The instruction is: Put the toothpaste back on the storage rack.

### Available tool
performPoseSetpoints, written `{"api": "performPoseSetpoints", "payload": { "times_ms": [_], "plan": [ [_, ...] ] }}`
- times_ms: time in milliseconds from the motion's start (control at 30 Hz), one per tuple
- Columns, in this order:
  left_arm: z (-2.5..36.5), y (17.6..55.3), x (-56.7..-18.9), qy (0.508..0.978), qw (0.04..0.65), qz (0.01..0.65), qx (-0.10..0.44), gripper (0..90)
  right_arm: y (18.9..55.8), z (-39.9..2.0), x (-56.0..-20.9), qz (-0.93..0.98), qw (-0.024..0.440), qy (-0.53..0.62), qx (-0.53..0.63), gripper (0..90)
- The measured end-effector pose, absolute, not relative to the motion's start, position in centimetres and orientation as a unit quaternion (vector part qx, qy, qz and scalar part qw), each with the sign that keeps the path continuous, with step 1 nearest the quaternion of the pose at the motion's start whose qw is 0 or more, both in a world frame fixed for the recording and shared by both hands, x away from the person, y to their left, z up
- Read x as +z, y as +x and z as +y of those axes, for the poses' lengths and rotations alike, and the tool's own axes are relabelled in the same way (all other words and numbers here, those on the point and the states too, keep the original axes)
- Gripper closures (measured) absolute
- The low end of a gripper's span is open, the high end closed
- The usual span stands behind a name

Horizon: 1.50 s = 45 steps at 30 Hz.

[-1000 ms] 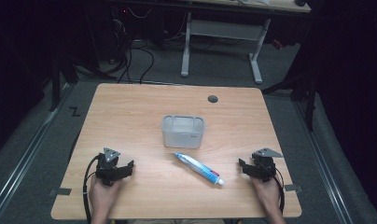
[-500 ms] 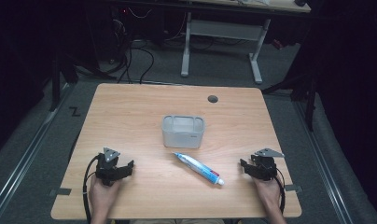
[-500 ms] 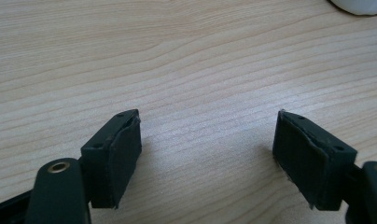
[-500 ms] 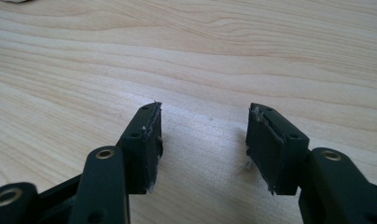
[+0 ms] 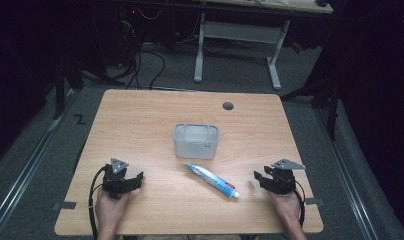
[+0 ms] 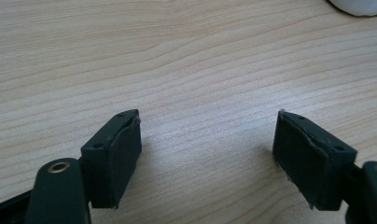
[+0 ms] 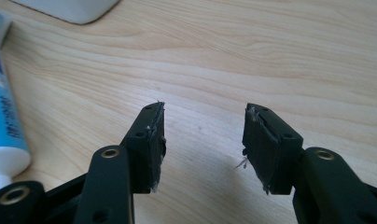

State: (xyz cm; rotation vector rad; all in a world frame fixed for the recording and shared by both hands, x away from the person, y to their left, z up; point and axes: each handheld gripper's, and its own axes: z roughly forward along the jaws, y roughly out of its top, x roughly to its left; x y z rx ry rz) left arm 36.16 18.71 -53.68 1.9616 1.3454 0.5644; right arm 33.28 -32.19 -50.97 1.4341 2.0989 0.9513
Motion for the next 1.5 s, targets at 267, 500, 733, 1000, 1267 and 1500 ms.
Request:
{"api": "performPoseSetpoints", "payload": {
  "times_ms": [267, 500, 733, 1000, 1267, 1500],
  "plan": [
    [18.7, 36.2, -53.7, 0.754, 0.341, 0.517, 0.217, 24.1, 32.7, -30.8, -50.4, 0.777, 0.204, 0.48, 0.353, 48.1],
    [18.7, 36.2, -53.7, 0.754, 0.342, 0.517, 0.218, 24.1, 32.2, -29.1, -49.7, 0.79, 0.2, 0.45, 0.365, 48.5],
    [18.7, 36.2, -53.7, 0.754, 0.341, 0.517, 0.218, 24.1, 31.9, -27.7, -48.7, 0.799, 0.187, 0.428, 0.379, 55.6],
    [18.7, 36.2, -53.7, 0.754, 0.341, 0.517, 0.219, 24.1, 32.1, -25.8, -48.1, 0.816, 0.185, 0.397, 0.377, 59.2],
    [18.7, 36.2, -53.7, 0.755, 0.34, 0.516, 0.219, 24.1, 32.9, -23.2, -47.6, 0.843, 0.175, 0.359, 0.36, 60.4],
    [18.7, 36.1, -53.7, 0.755, 0.34, 0.516, 0.22, 24.1, 33.7, -21.1, -47.2, 0.851, 0.159, 0.348, 0.358, 59.1]
  ]
}}
